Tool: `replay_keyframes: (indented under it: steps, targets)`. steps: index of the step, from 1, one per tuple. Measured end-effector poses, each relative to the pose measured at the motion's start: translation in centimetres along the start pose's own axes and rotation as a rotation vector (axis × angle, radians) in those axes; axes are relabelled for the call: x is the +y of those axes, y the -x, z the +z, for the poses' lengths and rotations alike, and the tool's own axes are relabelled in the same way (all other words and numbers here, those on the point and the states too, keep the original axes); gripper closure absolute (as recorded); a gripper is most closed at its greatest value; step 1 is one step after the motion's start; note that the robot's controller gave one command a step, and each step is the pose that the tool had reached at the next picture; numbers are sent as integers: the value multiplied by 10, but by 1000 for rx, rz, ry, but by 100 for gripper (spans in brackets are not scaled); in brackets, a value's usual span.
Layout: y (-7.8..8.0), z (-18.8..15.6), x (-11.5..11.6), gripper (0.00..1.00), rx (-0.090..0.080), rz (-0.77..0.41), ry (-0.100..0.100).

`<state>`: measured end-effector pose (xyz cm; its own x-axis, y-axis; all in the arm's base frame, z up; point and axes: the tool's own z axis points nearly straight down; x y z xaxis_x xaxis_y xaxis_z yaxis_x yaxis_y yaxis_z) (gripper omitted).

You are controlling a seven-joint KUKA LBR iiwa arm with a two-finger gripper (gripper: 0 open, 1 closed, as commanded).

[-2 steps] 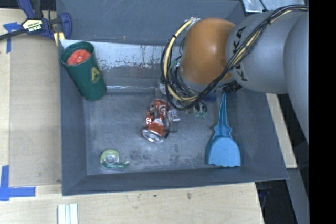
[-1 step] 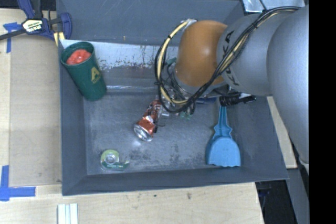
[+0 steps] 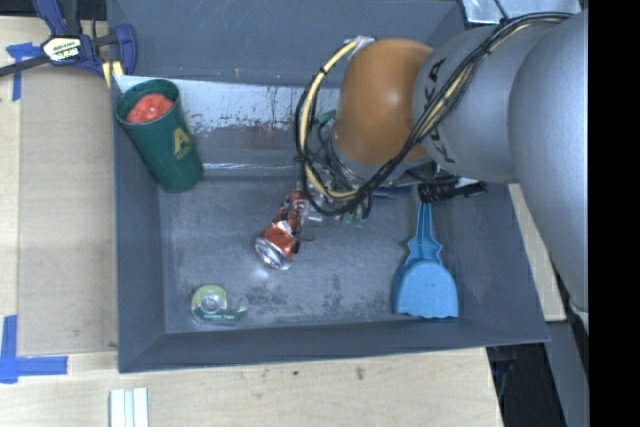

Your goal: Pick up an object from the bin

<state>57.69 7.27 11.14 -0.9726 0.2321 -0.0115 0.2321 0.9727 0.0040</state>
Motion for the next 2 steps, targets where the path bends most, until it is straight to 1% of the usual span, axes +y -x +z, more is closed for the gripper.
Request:
replay_keyframes:
  steps: [1, 2]
  targets:
    - [2, -38, -3, 100, 8, -10, -2]
    - [-9, -112, 2, 100, -4, -319, 1]
